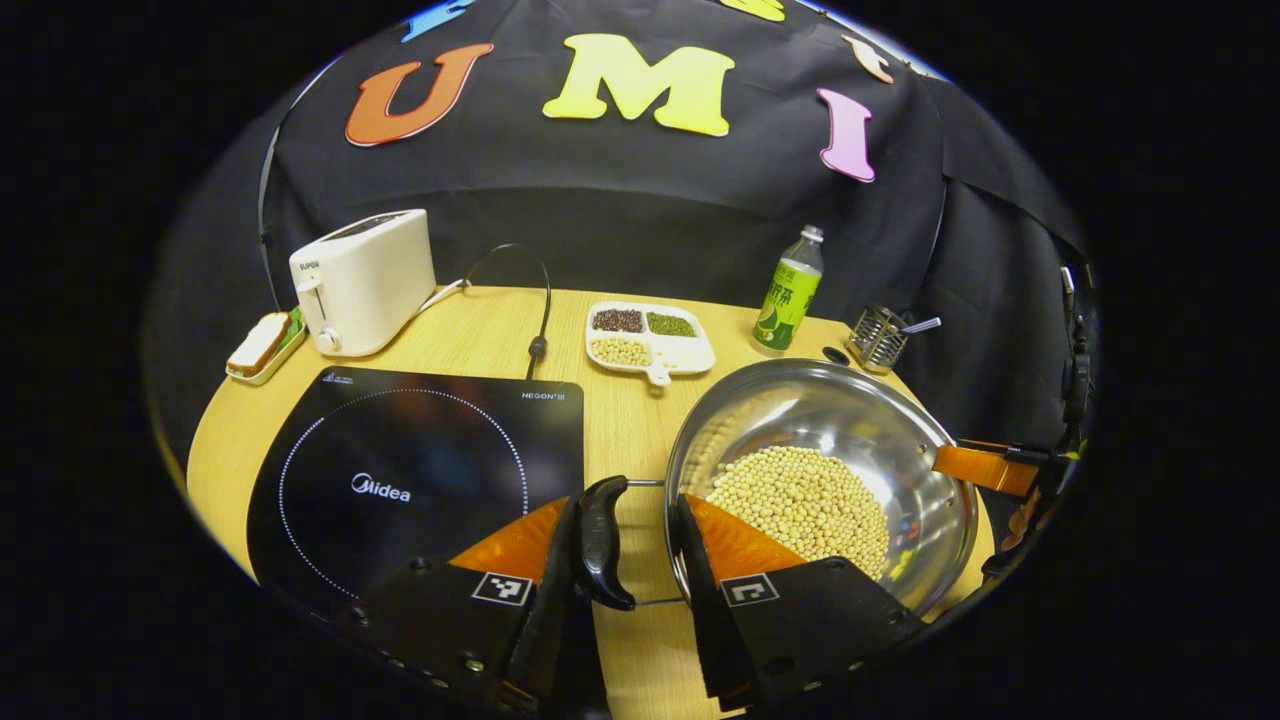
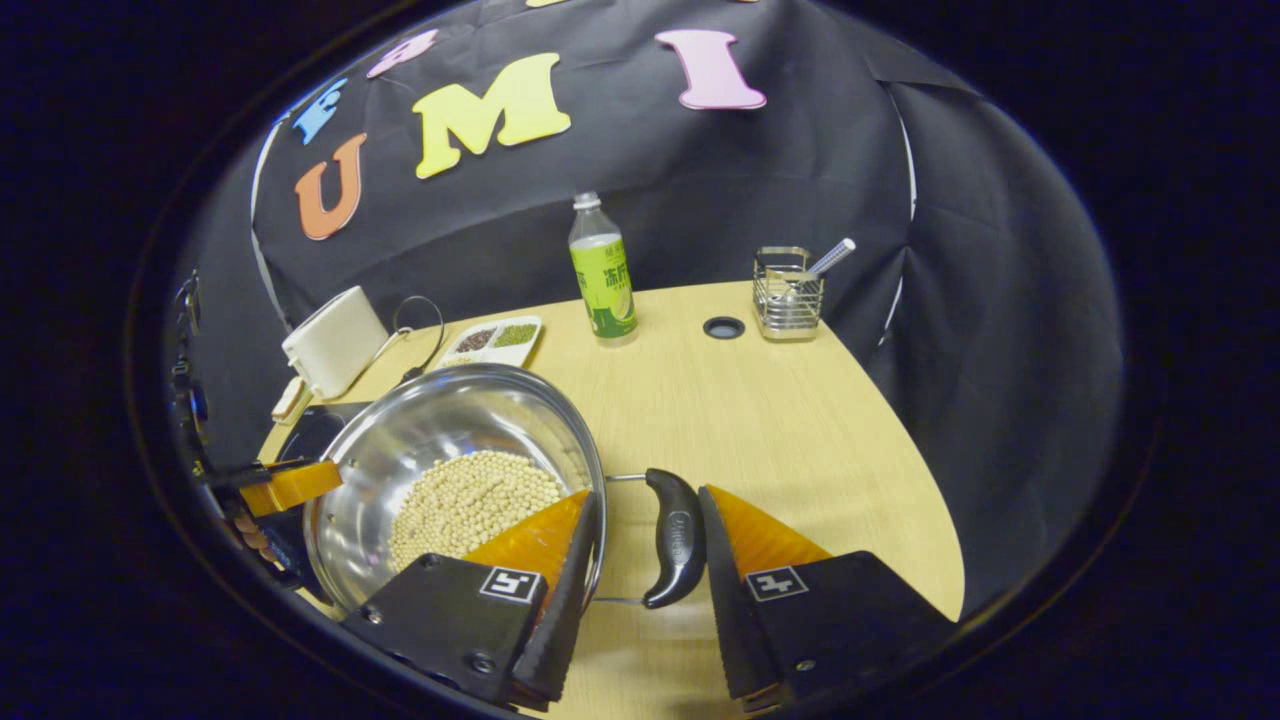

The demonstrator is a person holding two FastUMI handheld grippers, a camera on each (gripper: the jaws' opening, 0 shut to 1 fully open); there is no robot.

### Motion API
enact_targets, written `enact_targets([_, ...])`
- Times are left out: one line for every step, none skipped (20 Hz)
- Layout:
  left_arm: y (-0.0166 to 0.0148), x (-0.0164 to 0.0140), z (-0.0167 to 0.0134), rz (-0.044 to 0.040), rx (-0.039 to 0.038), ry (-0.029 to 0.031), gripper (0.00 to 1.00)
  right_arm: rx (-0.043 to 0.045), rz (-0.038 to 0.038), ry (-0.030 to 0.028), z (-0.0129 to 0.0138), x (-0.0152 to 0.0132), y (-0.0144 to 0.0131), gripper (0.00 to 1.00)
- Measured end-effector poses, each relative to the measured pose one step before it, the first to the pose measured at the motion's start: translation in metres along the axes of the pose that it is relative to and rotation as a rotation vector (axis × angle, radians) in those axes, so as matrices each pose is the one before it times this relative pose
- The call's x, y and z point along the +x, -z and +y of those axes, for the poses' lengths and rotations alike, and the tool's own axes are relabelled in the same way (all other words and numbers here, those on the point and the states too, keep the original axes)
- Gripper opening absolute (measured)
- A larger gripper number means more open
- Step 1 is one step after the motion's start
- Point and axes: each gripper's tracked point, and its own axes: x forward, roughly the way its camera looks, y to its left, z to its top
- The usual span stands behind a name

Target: First push the handle of the pot to place it horizontally, then grasp the pot with both hands and set it on the induction cooktop.

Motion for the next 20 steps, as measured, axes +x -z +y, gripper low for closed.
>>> enact_targets([-0.00344,-0.00661,-0.00113,-0.01426,0.00459,0.00303,0.53,-0.00427,-0.01032,0.00240,0.00102,-0.00951,-0.00215,0.59])
enact_targets([-0.00300,-0.00717,-0.00059,-0.01218,0.00025,0.00337,0.53,-0.00412,-0.01165,0.00210,0.00204,-0.00841,-0.00298,0.59])
enact_targets([-0.00227,-0.00753,-0.00116,-0.00999,-0.00775,0.00358,0.53,-0.00280,-0.01134,0.00268,0.00257,-0.00897,-0.00307,0.59])
enact_targets([-0.00426,-0.00644,-0.00006,-0.01275,0.00326,0.00318,0.53,-0.01198,-0.00715,0.00031,0.00250,-0.00773,-0.00220,0.59])
enact_targets([-0.00368,-0.00679,-0.00010,-0.01174,0.00793,0.00361,0.54,-0.00502,-0.00613,0.00195,0.00147,-0.00826,-0.00268,0.59])
enact_targets([-0.00291,-0.00663,0.00061,-0.00912,-0.00121,0.00025,0.53,-0.00279,-0.00376,-0.00005,0.00199,-0.00681,-0.00288,0.59])
enact_targets([-0.00341,-0.00541,0.00082,-0.01043,0.00276,0.00106,0.53,-0.00545,-0.00637,0.00050,0.00340,-0.00650,-0.00370,0.59])
enact_targets([-0.00309,-0.00594,0.00110,-0.00632,-0.00026,0.00010,0.53,-0.00356,-0.00518,-0.00048,0.00393,-0.00584,-0.00312,0.59])
enact_targets([-0.00395,-0.00529,0.00224,-0.00858,0.00096,-0.00204,0.53,-0.00087,-0.00186,-0.00162,0.00404,-0.00454,-0.00217,0.61])
enact_targets([-0.00442,-0.00618,0.00320,-0.01059,0.00305,-0.00365,0.53,0.00133,-0.00078,-0.00566,0.00403,-0.00372,-0.00184,0.59])
enact_targets([-0.00502,-0.00602,0.00309,-0.01061,0.00109,-0.00540,0.53,-0.00069,-0.00106,-0.00810,0.00569,-0.00497,-0.00224,0.60])
enact_targets([-0.00536,-0.00629,0.00368,-0.01314,0.00309,-0.00609,0.53,0.00083,-0.00279,-0.00771,0.00553,-0.00362,-0.00270,0.59])
enact_targets([-0.00541,-0.00648,0.00400,-0.01203,0.00336,-0.00868,0.53,0.00404,-0.00089,-0.00973,0.00569,-0.00251,-0.00313,0.59])
enact_targets([-0.00498,-0.00458,0.00389,-0.01199,0.00757,-0.00565,0.53,0.00252,-0.00299,-0.00816,0.00515,-0.00306,-0.00237,0.60])
enact_targets([-0.00334,-0.00384,0.00382,-0.00788,0.00390,-0.00608,0.53,0.00455,-0.00246,-0.00744,0.00566,-0.00167,-0.00275,0.59])
enact_targets([-0.00470,-0.00531,0.00567,-0.00901,0.00545,-0.00736,0.53,-0.00115,-0.00386,-0.00752,0.00674,-0.00051,-0.00301,0.59])
enact_targets([-0.00414,-0.00384,0.00614,-0.00832,0.00206,-0.00818,0.53,0.00007,-0.00332,-0.00906,0.00812,-0.00039,-0.00307,0.59])
enact_targets([-0.00492,-0.00485,0.00847,-0.00853,-0.00232,-0.01007,0.53,0.00035,-0.00066,-0.01054,0.00845,-0.00023,-0.00201,0.60])
enact_targets([-0.00353,-0.00352,0.00716,-0.00825,-0.00305,-0.00920,0.53,-0.00263,0.00112,-0.01069,0.00935,0.00077,-0.00219,0.59])
enact_targets([-0.00354,-0.00435,0.00862,-0.01047,-0.01010,-0.01001,0.53,-0.00338,-0.00066,-0.01082,0.00974,0.00116,-0.00198,0.59])
